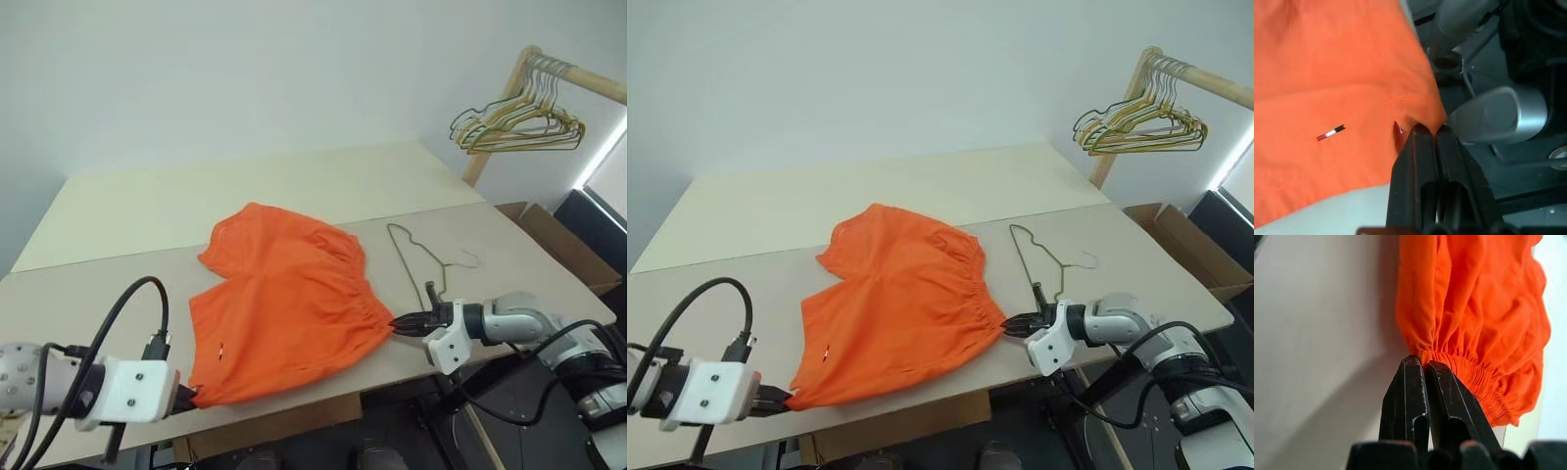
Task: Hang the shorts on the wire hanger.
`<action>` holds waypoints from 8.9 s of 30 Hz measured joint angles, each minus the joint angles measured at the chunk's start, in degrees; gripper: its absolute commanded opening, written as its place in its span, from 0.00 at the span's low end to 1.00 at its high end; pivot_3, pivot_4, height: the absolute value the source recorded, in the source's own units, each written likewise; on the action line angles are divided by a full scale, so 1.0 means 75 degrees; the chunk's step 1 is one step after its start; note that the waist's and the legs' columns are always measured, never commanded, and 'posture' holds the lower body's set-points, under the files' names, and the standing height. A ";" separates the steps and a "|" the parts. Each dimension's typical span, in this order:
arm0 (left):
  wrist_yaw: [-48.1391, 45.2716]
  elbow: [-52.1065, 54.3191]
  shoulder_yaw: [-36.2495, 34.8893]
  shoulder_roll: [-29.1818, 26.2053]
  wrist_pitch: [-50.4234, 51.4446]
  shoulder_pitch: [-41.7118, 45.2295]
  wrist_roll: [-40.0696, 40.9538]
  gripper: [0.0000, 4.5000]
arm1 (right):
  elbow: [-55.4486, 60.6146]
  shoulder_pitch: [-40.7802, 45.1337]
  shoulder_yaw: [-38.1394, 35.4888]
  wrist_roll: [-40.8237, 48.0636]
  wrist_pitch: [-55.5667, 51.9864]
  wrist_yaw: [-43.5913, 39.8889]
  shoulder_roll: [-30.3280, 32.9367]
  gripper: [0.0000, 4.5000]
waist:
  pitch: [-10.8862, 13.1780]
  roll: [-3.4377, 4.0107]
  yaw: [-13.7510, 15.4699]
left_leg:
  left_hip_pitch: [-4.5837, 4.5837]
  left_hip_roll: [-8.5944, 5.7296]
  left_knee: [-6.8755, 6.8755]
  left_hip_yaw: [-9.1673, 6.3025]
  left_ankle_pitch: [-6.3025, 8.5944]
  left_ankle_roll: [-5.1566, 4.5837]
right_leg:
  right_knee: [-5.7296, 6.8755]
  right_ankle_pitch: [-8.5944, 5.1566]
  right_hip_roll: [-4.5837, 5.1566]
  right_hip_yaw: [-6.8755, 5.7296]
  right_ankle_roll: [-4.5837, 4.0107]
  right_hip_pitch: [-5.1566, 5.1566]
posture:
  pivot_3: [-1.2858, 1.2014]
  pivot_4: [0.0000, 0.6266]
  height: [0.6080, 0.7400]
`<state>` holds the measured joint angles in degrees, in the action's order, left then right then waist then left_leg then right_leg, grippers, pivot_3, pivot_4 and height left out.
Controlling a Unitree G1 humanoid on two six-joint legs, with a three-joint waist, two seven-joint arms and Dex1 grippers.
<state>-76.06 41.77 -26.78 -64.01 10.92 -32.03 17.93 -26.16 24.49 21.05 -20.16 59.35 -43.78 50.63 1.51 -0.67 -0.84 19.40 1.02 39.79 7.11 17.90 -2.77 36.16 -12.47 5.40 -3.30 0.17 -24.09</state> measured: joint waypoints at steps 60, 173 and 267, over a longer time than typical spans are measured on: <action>0.2934 -0.1331 0.2312 0.2446 0.2556 0.5469 0.2166 0.95 | 0.1462 0.1023 -0.2423 0.4115 -1.6483 0.2197 -0.1926 0.01 | -0.0048 -0.0059 -0.0194 | 0.0045 -0.0008 0.0021 -0.0006 0.0018 -0.0026 | -0.0029 0.0051 -0.0013 0.0015 0.0013 -0.0008 | 0.52 0.00 1.00; 0.0572 -0.4639 0.4403 0.2432 0.1363 0.8345 0.0476 0.45 | 0.1473 0.4393 0.0706 0.3240 -1.0975 -0.6006 -0.0467 0.00 | -0.0021 -0.0018 -0.0200 | 0.0143 -0.0022 0.0088 0.0070 0.0066 -0.0077 | -0.0010 0.0045 -0.0001 0.0054 0.0061 -0.0121 | 0.51 0.00 1.00; 0.1442 -0.2744 0.3058 0.1817 0.1698 0.6530 0.1317 1.00 | 0.1252 0.0887 0.1263 0.7718 -1.7185 -0.6012 0.1985 0.00 | -0.0019 -0.0005 0.0434 | 0.0119 -0.0015 0.0143 0.0070 0.0120 -0.0123 | -0.0040 0.0058 0.0014 0.0061 0.0081 -0.0064 | 0.56 0.00 1.00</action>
<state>-65.25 21.19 -3.84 -50.39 23.66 16.94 27.81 -16.77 31.14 30.52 37.72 -69.54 -88.87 65.52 1.37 -0.71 2.41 20.30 0.91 40.86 7.64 18.79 -3.69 35.86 -12.04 5.51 -2.84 0.77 -24.57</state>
